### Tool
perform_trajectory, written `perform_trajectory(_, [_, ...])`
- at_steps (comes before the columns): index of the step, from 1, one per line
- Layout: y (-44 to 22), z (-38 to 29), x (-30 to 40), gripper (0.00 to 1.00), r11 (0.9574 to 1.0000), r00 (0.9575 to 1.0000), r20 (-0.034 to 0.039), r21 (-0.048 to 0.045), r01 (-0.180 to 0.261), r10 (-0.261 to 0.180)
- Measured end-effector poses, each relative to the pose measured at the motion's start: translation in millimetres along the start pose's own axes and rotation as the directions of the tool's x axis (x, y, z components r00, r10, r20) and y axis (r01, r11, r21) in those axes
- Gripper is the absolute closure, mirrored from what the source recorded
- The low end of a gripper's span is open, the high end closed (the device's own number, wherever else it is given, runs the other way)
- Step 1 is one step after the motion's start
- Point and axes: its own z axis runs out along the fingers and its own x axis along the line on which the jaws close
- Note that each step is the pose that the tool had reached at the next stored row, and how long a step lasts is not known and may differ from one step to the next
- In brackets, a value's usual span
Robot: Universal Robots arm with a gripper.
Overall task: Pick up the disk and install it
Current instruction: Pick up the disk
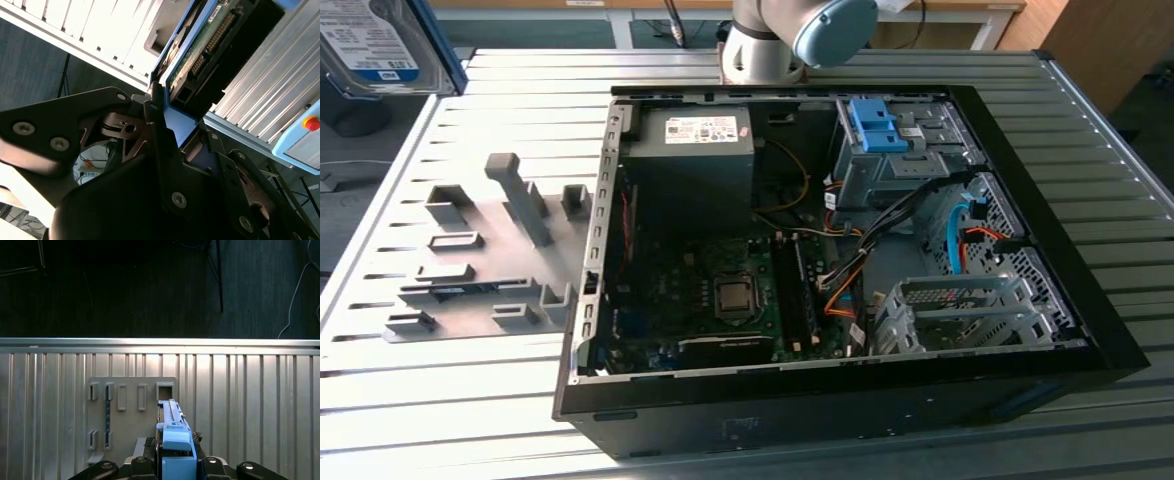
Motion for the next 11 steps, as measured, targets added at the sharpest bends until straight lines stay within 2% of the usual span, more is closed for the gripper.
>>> perform_trajectory(11, [0.1, -8.8, 0.0, 0.63, 1.0, 1.0, 0.0, -0.0001, 0.0, 0.0])
